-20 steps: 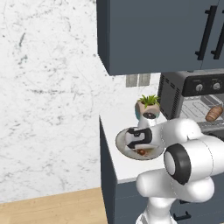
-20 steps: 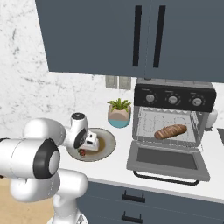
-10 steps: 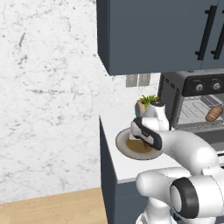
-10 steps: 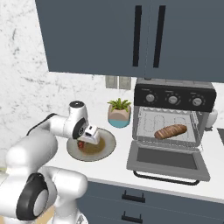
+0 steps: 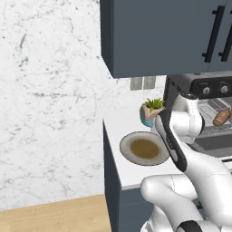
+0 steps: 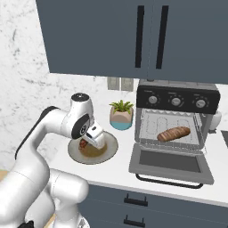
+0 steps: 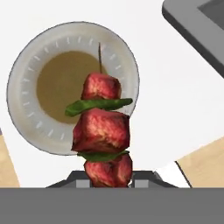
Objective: Pick up the kebab skewer and baguette bread, and place them inside the toaster oven. Close the toaster oven door and start by setting the timer.
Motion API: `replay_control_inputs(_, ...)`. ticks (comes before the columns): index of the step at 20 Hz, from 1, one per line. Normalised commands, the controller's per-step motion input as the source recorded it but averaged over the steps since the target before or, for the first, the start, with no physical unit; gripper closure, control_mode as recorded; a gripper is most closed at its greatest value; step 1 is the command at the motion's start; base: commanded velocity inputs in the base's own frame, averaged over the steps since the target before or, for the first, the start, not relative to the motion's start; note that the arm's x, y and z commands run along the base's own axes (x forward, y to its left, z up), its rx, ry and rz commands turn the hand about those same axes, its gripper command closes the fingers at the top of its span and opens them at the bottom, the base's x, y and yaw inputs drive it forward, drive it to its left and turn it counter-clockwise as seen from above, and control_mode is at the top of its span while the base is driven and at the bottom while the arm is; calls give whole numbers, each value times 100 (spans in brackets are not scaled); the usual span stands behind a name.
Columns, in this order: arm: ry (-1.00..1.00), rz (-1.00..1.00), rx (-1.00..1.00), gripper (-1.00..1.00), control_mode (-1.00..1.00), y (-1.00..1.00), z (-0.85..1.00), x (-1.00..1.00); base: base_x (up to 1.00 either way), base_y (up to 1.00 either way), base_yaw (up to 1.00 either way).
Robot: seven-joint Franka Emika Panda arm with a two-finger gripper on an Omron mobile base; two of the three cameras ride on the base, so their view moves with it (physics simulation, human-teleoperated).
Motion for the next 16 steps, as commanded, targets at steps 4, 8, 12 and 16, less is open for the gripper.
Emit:
replay_control_inputs(4, 0, -42, 8, 100, -100, -66, 55, -53, 0, 0, 0)
replay_control_inputs(8, 0, -43, 8, 100, -100, -69, 59, -29, 0, 0, 0)
replay_control_inputs(12, -3, -39, 7, 100, -100, -57, 51, -4, 0, 0, 0)
replay_control_inputs(16, -1, -38, 6, 100, -100, -53, 49, 0, 0, 0, 0)
